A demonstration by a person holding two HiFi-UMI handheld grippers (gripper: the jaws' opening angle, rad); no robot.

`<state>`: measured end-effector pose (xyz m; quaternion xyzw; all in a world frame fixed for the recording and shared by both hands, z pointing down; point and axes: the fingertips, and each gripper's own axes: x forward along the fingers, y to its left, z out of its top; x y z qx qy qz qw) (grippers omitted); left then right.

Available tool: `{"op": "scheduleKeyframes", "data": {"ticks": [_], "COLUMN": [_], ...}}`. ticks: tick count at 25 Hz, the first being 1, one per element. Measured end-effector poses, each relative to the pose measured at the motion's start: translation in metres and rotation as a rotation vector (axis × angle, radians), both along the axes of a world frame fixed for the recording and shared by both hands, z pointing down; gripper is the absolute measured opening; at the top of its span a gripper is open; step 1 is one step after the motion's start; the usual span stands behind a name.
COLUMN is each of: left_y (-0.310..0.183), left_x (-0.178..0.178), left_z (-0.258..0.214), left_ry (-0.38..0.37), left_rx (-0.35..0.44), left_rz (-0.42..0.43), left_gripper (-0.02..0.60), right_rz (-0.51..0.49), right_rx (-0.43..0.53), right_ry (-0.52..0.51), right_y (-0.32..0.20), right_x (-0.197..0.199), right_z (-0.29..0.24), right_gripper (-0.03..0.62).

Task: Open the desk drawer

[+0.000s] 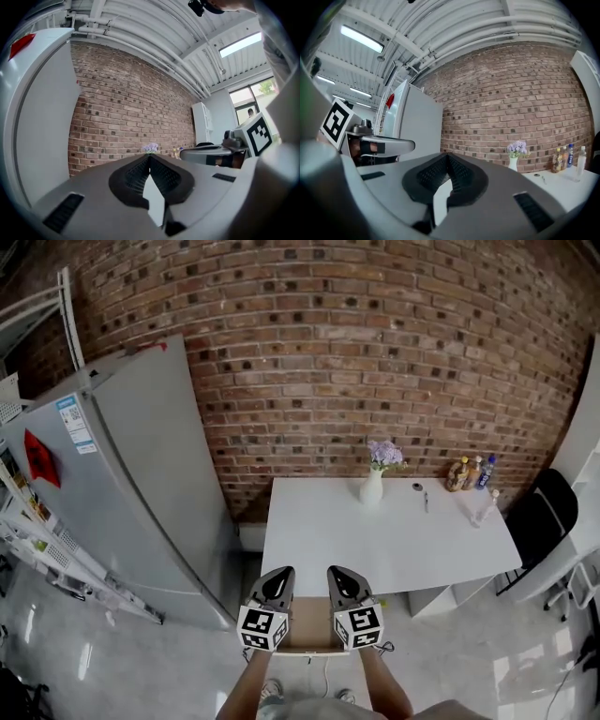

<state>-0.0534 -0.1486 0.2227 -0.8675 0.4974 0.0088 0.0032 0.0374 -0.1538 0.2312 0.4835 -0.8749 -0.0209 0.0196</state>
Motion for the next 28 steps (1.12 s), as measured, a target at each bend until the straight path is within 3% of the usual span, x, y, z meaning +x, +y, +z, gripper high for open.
{"op": "scheduleKeyframes", "data": {"ticks": [9, 28], "left_y": [0.002, -0.022], "left_x": [0.008, 0.021], "left_z": [0.006, 0.003], "left_ry": [-0.007, -0.012], "left_rx": [-0.027, -0.008], "left_rz": [-0.003, 0.02], "left_gripper": [0.012, 0.012], "right_rz": [0.015, 0.053], "right_rx": [-0.082, -0.066], "right_ry": [0.005, 0.012], "right_y": [0.013, -0.014], "right_x": [0.014, 0.032], "right_z": [0.021, 0.013], "right_gripper": [0.017, 0.017]}}
